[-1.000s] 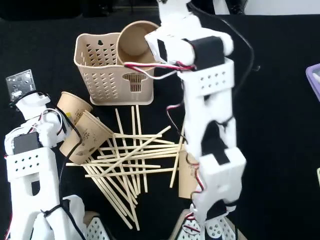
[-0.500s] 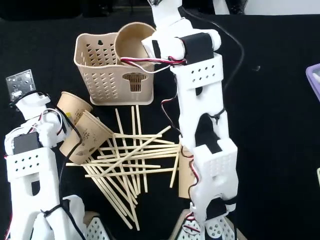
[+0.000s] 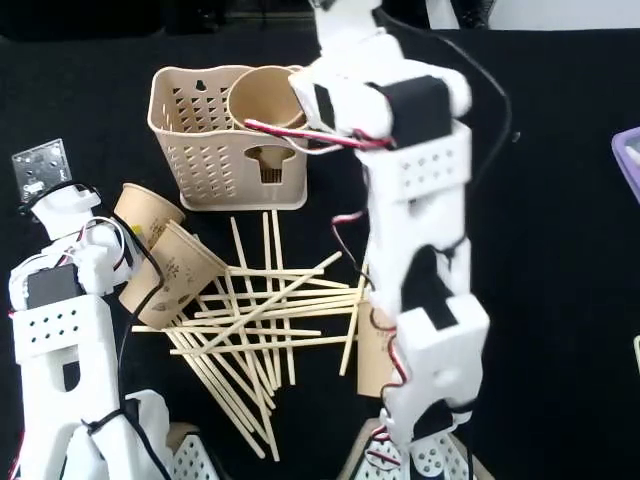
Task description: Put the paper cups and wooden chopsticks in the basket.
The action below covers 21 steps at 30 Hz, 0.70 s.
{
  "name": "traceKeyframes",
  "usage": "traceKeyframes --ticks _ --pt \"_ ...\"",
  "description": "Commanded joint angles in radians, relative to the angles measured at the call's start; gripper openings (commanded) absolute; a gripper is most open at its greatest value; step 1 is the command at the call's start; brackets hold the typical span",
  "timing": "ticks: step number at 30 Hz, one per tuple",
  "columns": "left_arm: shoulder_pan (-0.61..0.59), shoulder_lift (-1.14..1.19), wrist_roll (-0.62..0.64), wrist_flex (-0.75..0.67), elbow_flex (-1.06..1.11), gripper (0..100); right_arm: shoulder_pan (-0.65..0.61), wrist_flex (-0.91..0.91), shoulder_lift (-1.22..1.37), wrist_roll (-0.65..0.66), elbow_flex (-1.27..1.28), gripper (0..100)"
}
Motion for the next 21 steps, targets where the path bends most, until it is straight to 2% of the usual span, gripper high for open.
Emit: traceKeyframes --ticks 1,6,9,12,16,21 --pt "-0.01 -0.025 0.006 -0.017 -0.008 22 0.032 0.041 -0.128 -0.002 -0.038 21.8" --pt "-0.01 -0.025 0.006 -0.017 -0.008 22 0.14 0.043 -0.317 0.0 0.139 20.7" --pt "-0.01 -0.025 0.006 -0.017 -0.008 22 0.196 0.041 -0.486 0.008 0.378 20.8" --pt "-0.008 -0.025 0.006 -0.017 -0.008 22 0.233 0.04 -0.647 0.087 0.67 20.7" --pt "-0.008 -0.025 0.006 -0.017 -0.008 22 0.235 0.006 -0.806 0.278 1.07 19.9" --pt "-0.008 -0.025 0.006 -0.017 -0.008 22 0.238 -0.057 -0.886 0.637 1.443 19.7"
